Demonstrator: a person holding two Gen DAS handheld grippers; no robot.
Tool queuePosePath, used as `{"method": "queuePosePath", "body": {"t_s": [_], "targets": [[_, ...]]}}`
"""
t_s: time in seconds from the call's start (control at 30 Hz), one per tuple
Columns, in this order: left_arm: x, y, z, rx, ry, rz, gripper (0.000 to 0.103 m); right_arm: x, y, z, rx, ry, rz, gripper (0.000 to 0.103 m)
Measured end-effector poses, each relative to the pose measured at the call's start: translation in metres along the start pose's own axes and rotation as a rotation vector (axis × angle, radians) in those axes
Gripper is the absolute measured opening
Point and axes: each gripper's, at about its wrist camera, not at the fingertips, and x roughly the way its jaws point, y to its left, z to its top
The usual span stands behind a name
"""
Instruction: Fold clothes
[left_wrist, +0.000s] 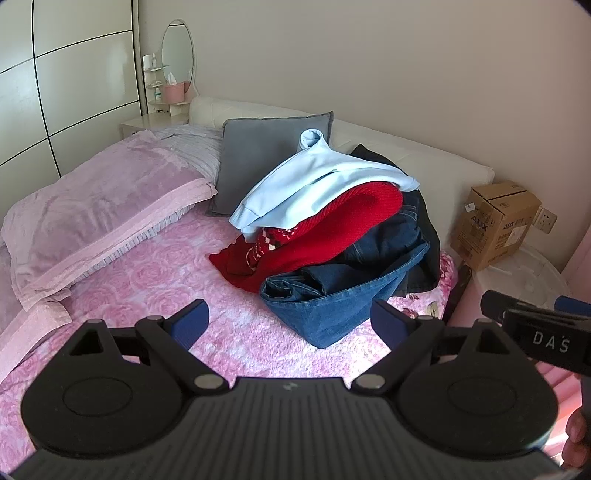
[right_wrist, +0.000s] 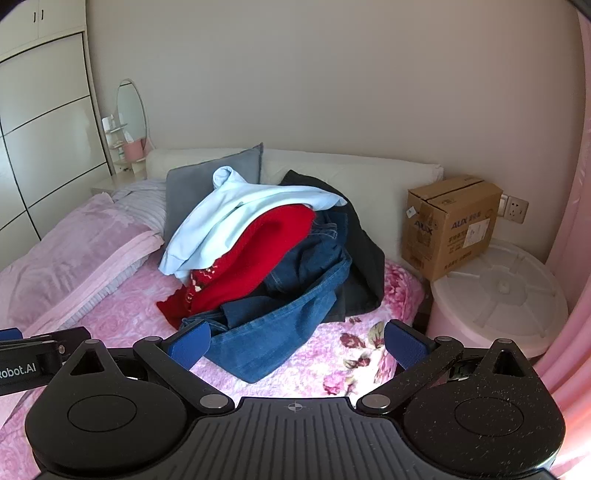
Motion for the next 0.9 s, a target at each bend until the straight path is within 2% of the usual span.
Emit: {"method": "queuePosePath", "body": {"t_s": [0.43,0.9], "targets": [[-0.003,0.008,-0.002,-0.012,-0.027,-0.012,0.093,0.002,0.006,-0.003,0.0,-0.006,-0.005,0.103],[0.003,0.02,-0.001,-0.022,-0.018,-0.011,0.093,0.008,0.02,-0.004,-0.014,-0.013,-0.007,0.103]]}}
